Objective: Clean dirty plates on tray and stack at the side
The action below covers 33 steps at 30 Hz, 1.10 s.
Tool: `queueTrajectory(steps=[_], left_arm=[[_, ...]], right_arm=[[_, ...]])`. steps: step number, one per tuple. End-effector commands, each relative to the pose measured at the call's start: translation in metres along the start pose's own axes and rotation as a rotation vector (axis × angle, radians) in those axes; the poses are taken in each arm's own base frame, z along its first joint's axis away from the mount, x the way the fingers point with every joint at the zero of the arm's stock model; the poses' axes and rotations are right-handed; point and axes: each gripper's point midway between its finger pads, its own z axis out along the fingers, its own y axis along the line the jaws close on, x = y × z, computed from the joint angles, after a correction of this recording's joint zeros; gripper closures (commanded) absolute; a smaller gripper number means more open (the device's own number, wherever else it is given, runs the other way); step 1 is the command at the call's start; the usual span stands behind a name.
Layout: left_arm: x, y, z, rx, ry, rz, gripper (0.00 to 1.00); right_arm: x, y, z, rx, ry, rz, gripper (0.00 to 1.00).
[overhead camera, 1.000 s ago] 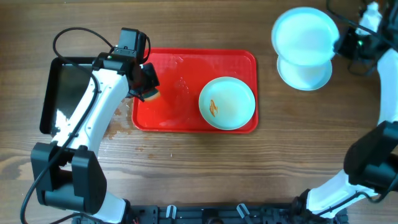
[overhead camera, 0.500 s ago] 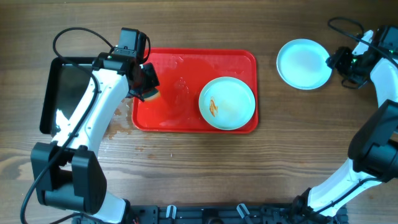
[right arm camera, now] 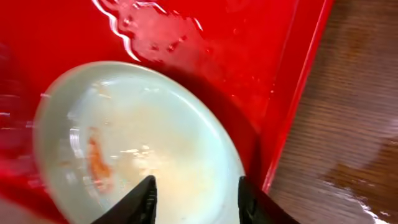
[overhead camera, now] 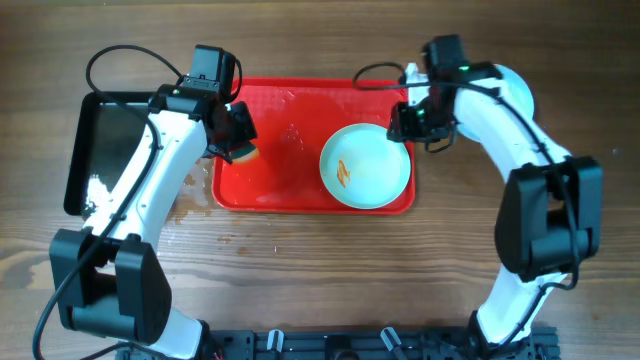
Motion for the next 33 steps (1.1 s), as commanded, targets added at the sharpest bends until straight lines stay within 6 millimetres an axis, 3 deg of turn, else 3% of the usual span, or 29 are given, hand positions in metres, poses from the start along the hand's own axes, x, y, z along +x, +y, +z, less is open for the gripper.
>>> queueTrajectory(steps=[1,4,6,9,15,22,25,29,33], left_arm=[[-0.002,-0.003,-0.009,0.023,-0.016,-0.009,0.96],[-0.002,-0.003,-0.009,0.023,-0.016,-0.009,0.96],[-0.002,-0.003,-0.009,0.022,-0.015,-0.009,0.96],[-0.002,-0.003,-0.009,0.022,-0.016,-0.009,0.96],[-0.001,-0.003,-0.009,0.021,-0.012,-0.009,0.96],[0.000,-0.002,-0.009,0.017,-0.007,-0.009,0.96],[0.000,-0.002,-0.009,0.018,-0.008,-0.009,0.96],[-0.001,-0.003,-0.009,0.019,-0.010,-0.009,0.96],[-0.001,-0.002,-0.009,0.019,-0.010,-0.009,0.96]], right_arm=[[0.001,-0.025,0.010,0.184,0.020,-0.086,0.59],[0.000,-0.022,0.014,0.160,0.024,-0.135,0.59],[-0.002,-0.022,0.022,0.154,0.026,-0.149,0.66],[0.002,-0.008,0.038,0.052,0.055,-0.241,0.66],[-0.001,-0.013,0.041,0.082,0.051,-0.265,0.65],[0.025,-0.005,0.053,0.031,0.149,-0.234,0.69],[0.033,-0.001,0.052,0.028,0.176,-0.169,0.91],[0.053,0.014,0.052,0.032,0.249,-0.116,0.87],[0.072,0.032,0.052,0.056,0.315,-0.036,0.67]])
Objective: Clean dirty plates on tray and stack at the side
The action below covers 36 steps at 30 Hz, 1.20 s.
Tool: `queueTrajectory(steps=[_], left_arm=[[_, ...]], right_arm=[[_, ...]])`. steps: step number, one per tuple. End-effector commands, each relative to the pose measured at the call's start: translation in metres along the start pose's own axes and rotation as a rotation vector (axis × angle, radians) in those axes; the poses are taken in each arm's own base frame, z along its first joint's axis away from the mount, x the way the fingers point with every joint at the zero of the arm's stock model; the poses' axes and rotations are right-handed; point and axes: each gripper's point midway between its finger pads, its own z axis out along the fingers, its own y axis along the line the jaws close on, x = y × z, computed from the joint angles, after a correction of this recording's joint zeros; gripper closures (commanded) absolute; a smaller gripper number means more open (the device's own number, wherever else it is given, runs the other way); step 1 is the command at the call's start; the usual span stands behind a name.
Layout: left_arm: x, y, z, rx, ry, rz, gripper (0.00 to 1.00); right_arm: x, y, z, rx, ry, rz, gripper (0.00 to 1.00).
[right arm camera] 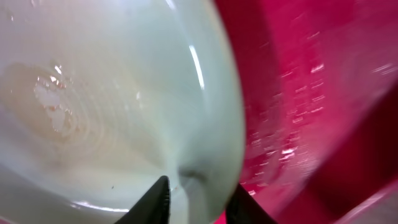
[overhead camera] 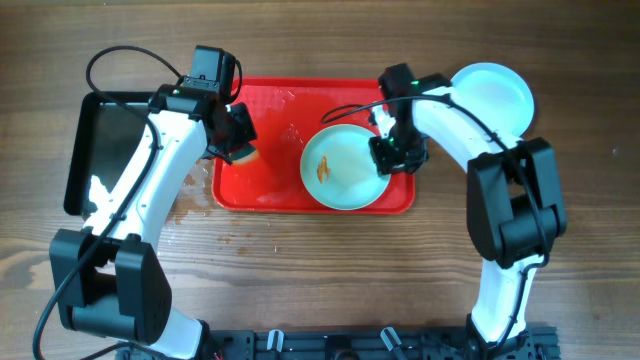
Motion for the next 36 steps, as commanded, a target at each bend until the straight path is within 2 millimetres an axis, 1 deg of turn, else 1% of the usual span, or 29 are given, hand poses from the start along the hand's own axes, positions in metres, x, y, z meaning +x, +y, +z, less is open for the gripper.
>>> queueTrajectory(steps=[1,5,7,9,10,11,15,17,18,21,23,25,27,30,33,36], left_arm=[[-0.003,-0.004,-0.009,0.024,-0.019,-0.009,0.96],[-0.002,-0.004,-0.009,0.024,-0.018,-0.009,0.96],[-0.002,-0.003,-0.009,0.024,-0.018,-0.009,0.96],[-0.002,-0.004,-0.009,0.024,-0.018,-0.009,0.96],[-0.002,-0.004,-0.009,0.024,-0.018,-0.009,0.96],[-0.003,-0.004,-0.009,0.024,-0.018,-0.009,0.96],[-0.002,-0.005,-0.009,0.034,-0.014,-0.004,0.96],[0.006,-0.025,-0.010,0.146,0.032,0.074,0.96],[0.008,-0.029,-0.011,0.173,0.041,0.077,0.96],[0.006,-0.031,-0.011,0.177,0.033,0.080,0.96],[0.007,-0.038,-0.009,0.186,0.028,0.096,0.96],[0.010,-0.054,0.000,0.202,0.028,0.134,0.96],[0.014,-0.065,0.009,0.208,0.034,0.160,0.96],[0.024,-0.083,0.037,0.208,0.064,0.204,0.96],[0.033,-0.085,0.063,0.182,0.107,0.215,0.96],[0.040,-0.084,0.078,0.170,0.145,0.188,0.96]], right_arm=[[0.011,0.014,0.010,-0.010,0.055,0.117,0.67],[0.017,0.013,0.013,-0.003,0.074,0.228,0.68],[0.022,0.012,0.020,0.002,0.086,0.270,0.69],[0.023,0.010,0.029,0.000,0.078,0.276,0.76],[0.021,0.009,0.034,-0.003,0.060,0.295,0.82],[0.017,0.009,0.036,-0.008,0.041,0.293,0.95],[-0.008,0.016,0.035,-0.054,-0.050,0.312,0.96],[-0.020,0.017,0.034,-0.070,-0.099,0.369,0.96],[-0.025,0.017,0.034,-0.076,-0.115,0.391,0.96],[-0.032,0.022,0.033,-0.092,-0.142,0.453,0.96],[-0.035,0.034,0.033,-0.125,-0.151,0.428,0.96],[-0.037,0.048,0.035,-0.135,-0.160,0.402,0.96],[-0.036,0.055,0.036,-0.137,-0.159,0.399,0.96],[-0.034,0.066,0.038,-0.137,-0.154,0.372,0.96],[-0.032,0.068,0.039,-0.135,-0.150,0.366,0.96],[-0.032,0.069,0.038,-0.136,-0.150,0.366,0.96]])
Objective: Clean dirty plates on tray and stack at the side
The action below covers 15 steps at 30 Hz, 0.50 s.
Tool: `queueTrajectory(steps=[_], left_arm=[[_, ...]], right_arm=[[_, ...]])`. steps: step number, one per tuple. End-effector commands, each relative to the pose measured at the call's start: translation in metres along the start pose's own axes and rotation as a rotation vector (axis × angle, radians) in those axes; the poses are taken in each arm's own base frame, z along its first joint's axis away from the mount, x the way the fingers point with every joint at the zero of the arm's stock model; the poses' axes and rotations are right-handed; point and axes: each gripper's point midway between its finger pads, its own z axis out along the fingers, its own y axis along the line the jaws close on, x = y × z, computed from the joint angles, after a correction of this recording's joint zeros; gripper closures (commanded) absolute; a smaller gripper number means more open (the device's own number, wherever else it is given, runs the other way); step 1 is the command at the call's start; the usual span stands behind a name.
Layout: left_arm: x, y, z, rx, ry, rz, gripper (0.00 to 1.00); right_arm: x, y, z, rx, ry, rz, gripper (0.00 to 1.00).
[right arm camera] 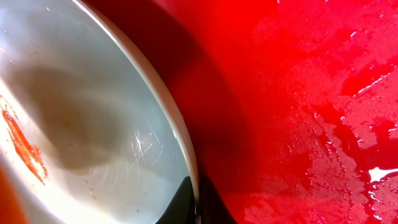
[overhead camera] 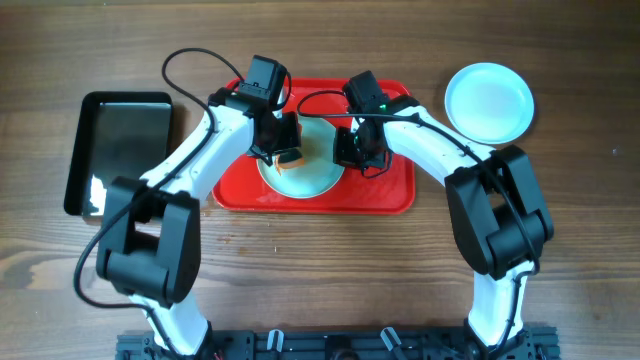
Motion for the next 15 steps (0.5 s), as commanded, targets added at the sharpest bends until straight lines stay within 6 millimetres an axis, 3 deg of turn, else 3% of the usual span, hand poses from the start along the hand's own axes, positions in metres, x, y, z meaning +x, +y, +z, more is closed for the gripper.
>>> queueTrajectory(steps=[1,8,15], left_arm=[[0.007,-0.007,0.016,0.032,0.045,-0.002,0.96],[0.022,-0.038,0.028,0.075,0.070,0.066,0.96],[0.021,-0.027,0.032,0.009,0.044,0.072,0.96]], right_arm=[[0.015,-0.016,0.020,0.055,0.053,0.027,0.96],[0.017,-0.017,0.020,0.060,0.059,0.026,0.96],[0.019,-0.024,0.019,0.092,0.066,0.029,0.96]])
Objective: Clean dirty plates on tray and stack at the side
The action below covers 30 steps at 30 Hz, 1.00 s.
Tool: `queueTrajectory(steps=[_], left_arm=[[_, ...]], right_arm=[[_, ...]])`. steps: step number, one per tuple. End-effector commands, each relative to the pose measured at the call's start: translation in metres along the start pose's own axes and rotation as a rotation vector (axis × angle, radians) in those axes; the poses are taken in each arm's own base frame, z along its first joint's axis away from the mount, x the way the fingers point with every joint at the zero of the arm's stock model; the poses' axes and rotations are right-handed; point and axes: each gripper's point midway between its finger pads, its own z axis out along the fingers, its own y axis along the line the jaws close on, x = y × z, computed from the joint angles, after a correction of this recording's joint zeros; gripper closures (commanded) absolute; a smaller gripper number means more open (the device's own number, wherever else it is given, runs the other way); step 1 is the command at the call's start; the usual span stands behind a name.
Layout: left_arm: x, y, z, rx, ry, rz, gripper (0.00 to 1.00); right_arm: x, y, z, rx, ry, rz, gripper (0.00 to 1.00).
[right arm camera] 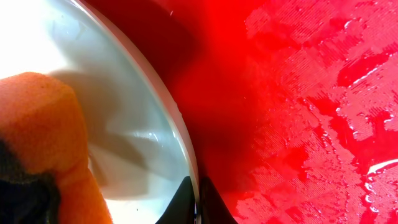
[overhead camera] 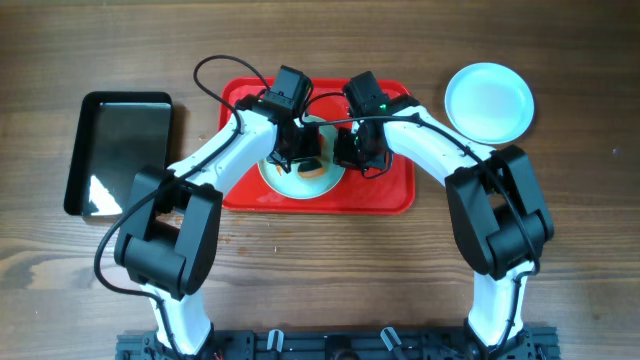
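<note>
A pale green plate (overhead camera: 300,178) sits tilted on the red tray (overhead camera: 390,195). My right gripper (overhead camera: 347,152) is shut on the plate's right rim (right arm camera: 186,155), its two dark fingertips (right arm camera: 183,202) pinching the edge. My left gripper (overhead camera: 303,150) is shut on an orange sponge (overhead camera: 312,165), pressed into the plate's bowl. The sponge (right arm camera: 43,124) fills the left of the right wrist view. A clean pale plate (overhead camera: 488,102) lies on the table at the right.
A black tray (overhead camera: 120,150) lies on the wooden table at the far left. The red tray's floor (right arm camera: 311,112) is wet with streaks of water. Cables loop above both arms over the tray's back edge.
My left gripper with the sponge has shifted right, further into the plate's bowl; the sponge now covers the orange smear seen before. The right gripper still pinches the rim.
First the dirty plate lay at the tray's right with my right gripper open near it and the left holding the sponge at the tray's left edge. Then the right gripper was at the rim. Then the plate stood mid-tray, pinched, sponge on it, and now deeper.
</note>
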Motion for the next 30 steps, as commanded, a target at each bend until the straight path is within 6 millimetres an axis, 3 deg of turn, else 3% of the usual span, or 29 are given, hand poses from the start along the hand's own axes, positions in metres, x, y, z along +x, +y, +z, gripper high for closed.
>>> queueTrajectory(steps=[1,7,11,16,19,21,24,26,30], left_arm=[[0.003,0.015,0.010,-0.074,-0.008,-0.003,0.96],[0.024,0.048,0.027,-0.180,0.007,-0.009,0.96],[0.007,0.112,0.003,-0.556,-0.120,0.006,0.96],[-0.018,0.157,-0.026,-0.754,-0.229,-0.043,0.96],[-0.042,0.140,-0.050,-0.724,-0.296,-0.053,0.96],[-0.060,0.100,-0.080,-0.620,-0.376,-0.040,0.96],[-0.065,0.050,-0.098,-0.386,-0.413,-0.019,0.96],[-0.055,0.032,-0.082,-0.268,-0.337,-0.007,0.96],[-0.008,-0.001,-0.015,-0.034,-0.047,0.009,0.96]], right_arm=[[0.016,-0.021,0.019,0.083,0.053,0.018,0.96],[0.016,-0.022,0.019,0.083,0.053,0.018,0.96],[0.017,-0.022,0.019,0.085,0.058,0.007,0.96],[0.018,-0.023,0.019,0.089,0.063,-0.002,0.96],[0.018,-0.023,0.019,0.089,0.063,-0.001,0.96],[0.019,-0.023,0.019,0.090,0.065,-0.001,0.96],[0.019,-0.024,0.019,0.091,0.066,0.000,0.96],[0.019,-0.024,0.019,0.091,0.066,-0.001,0.96],[0.019,-0.023,0.019,0.090,0.066,-0.001,0.96]])
